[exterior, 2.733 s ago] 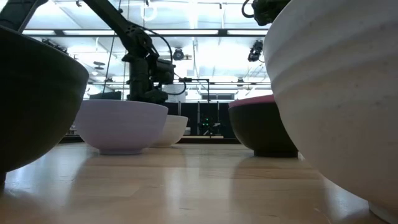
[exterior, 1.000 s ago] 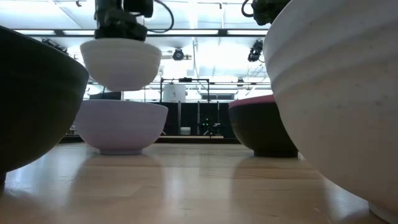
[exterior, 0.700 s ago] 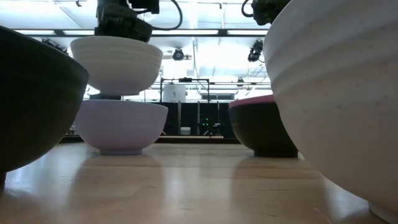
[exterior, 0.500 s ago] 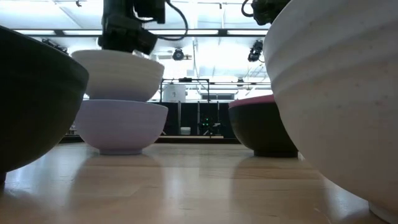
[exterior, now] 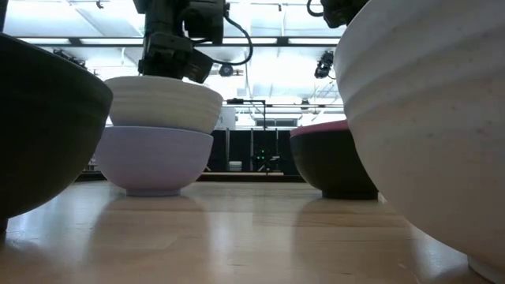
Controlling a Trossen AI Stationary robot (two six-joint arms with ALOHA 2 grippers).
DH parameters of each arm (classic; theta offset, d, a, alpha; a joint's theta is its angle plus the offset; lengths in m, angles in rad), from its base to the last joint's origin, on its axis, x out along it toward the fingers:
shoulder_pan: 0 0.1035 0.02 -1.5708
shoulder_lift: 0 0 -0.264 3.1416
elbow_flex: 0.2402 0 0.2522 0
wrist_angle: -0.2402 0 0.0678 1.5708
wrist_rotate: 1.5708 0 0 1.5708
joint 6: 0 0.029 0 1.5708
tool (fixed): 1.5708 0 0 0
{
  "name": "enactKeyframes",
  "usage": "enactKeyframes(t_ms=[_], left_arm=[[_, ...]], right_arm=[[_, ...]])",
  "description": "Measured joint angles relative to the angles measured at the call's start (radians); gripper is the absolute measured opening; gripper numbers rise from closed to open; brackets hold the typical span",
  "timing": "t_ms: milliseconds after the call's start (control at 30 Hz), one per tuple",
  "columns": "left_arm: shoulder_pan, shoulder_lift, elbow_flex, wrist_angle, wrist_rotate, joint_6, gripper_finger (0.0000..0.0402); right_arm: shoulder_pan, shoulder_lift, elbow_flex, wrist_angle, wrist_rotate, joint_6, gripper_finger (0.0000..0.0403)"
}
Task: Nest bowls inside each other
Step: Stack the top white bowl on top of the purple bowl
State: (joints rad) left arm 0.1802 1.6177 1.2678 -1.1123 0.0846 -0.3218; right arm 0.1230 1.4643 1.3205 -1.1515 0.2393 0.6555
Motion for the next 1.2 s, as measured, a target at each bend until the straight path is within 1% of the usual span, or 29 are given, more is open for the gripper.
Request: enactKeyframes(t_ms=[867, 1067, 1200], left_arm=[[-0.017, 0.0, -0.003, 0.01, 0.0, -0.008, 0.0009], [-0.01, -0.001, -0.107, 0.022, -0.001, -0.023, 0.0009], [0.003, -0.009, -0.149, 0.084, 0.005, -0.008, 0.0009]], right_arm=[[0.013, 0.0, 0.0, 0.006, 0.004, 0.001, 0.0104], [0.027, 0.0, 0.0, 0.006, 0.016, 0.007, 0.0104], [0.027, 0.0, 0.0, 0.007, 0.018, 0.007, 0.0104]])
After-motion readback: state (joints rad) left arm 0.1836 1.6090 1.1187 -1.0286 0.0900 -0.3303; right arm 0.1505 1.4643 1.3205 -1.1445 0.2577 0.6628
